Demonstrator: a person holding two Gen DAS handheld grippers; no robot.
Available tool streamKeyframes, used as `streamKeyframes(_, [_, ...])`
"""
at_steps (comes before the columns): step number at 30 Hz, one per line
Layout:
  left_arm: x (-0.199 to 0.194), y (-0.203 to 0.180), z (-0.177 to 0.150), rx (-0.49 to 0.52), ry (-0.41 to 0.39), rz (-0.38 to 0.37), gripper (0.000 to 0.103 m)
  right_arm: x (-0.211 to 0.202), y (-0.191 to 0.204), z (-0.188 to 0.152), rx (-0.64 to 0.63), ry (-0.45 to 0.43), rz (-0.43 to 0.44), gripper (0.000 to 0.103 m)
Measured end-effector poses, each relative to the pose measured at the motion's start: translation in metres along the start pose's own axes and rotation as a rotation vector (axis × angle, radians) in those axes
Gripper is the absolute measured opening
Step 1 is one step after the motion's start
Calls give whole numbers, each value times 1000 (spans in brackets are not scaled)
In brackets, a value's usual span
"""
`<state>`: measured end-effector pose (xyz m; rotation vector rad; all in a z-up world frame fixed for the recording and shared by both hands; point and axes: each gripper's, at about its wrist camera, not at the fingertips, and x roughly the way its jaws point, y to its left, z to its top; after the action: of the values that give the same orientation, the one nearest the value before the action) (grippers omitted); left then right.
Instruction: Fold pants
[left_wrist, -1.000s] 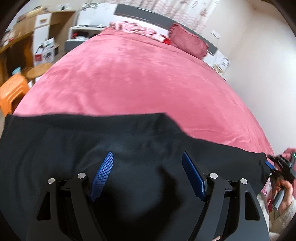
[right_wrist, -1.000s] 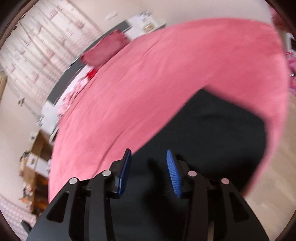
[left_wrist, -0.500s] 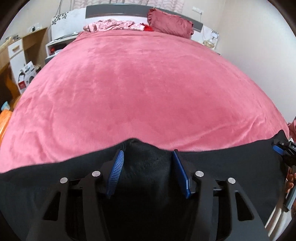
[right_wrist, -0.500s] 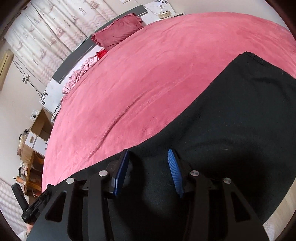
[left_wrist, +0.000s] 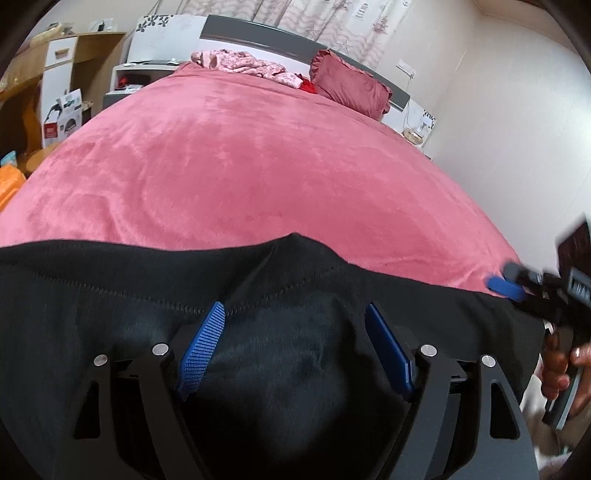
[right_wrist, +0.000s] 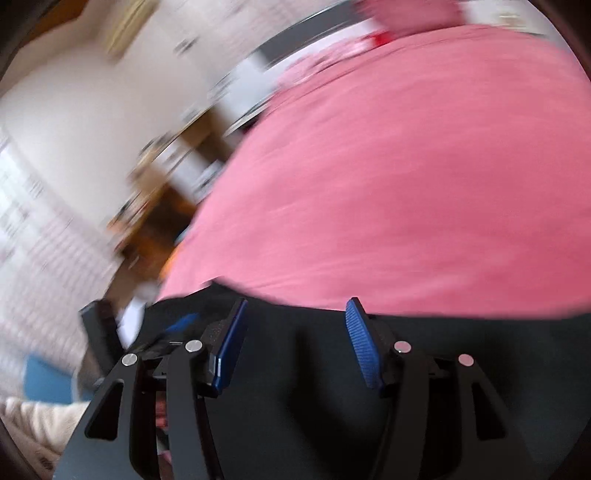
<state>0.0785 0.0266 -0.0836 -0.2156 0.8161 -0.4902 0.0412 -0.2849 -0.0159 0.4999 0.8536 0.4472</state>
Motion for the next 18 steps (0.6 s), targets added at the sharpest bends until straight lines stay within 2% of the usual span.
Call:
streamKeyframes(2, [-2,-3,-5,27,-12,6,78,40,31,18,-69,101,84,55])
streamKeyframes(5, [-2,2,-3,8,-11,-28,80,87,60,32,-153,209,114,54])
streamKeyframes(9, [-5,11,-4,-38,-31,-88,80,150,78,41,-203,417,121,51])
streamKeyframes(11, [-7,11,-4,-43,-38,-97,80,169,84,37,-259,507,117,47])
streamKeyframes(14, [-10,12,-5,-51,-51,-109,80,178,85,32,-298,561,134,47])
streamKeyframes(15, [-10,13,-6,-56,-54,-114,80,180,82,34,-278,545,150,41])
streamKeyframes(16, [-10,14,-6,-64,-58,-124,81,181,79,37,-247,532,165,26])
streamKeyframes(17, [-11,15,-6,-67,-58,-130,82,184,74,39,-203,504,162,22])
streamKeyframes(18, [-11,15,-6,-69,-58,-134,82,189,70,41,-174,481,132,12])
